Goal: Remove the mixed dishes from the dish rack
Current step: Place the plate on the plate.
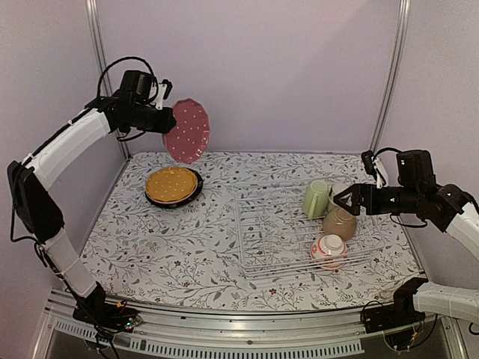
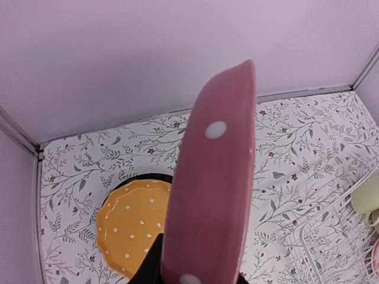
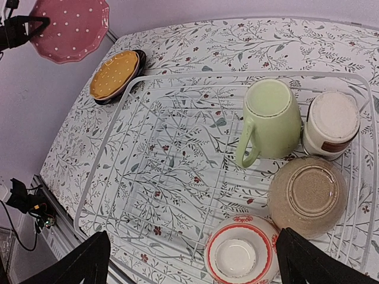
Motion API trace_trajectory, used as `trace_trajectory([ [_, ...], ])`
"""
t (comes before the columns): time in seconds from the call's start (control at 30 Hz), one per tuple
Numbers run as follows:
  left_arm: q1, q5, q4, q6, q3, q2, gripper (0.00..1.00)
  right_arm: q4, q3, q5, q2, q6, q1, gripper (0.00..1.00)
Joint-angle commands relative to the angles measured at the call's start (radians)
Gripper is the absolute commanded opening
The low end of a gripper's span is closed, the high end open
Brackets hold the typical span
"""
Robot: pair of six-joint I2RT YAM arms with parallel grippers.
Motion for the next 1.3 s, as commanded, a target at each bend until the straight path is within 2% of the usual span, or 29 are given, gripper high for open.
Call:
trace_trajectory([
  [0.0, 0.12, 0.034, 0.231, -0.261, -0.145, -0.134, 0.0, 0.016, 0.016, -0.014, 0.011, -0.005, -0.004, 0.99],
  [0.17, 0.233, 0.095, 0.27, -0.377, -0.264, -0.152, 0.0, 0.028, 0.018, -0.022, 0.026, -0.004, -0.004, 0.99],
  [0.4, 0.336, 0.191, 0.322, -0.499, -0.371, -0.127, 0.0, 0.027, 0.021, -0.025, 0.033, -0.004, -0.005, 0.99],
  [0.67, 0.371, 0.236, 0.351, -0.543, -0.439, -0.074, 0.0, 0.026, 0.02, -0.03, 0.035, 0.0, -0.004, 0.99],
  [1.27, 0.374, 0.265, 0.355, -0.593, -0.459, 0.031, 0.0, 0.041, 0.027, -0.049, 0.061, 0.015, -0.005, 0.99],
])
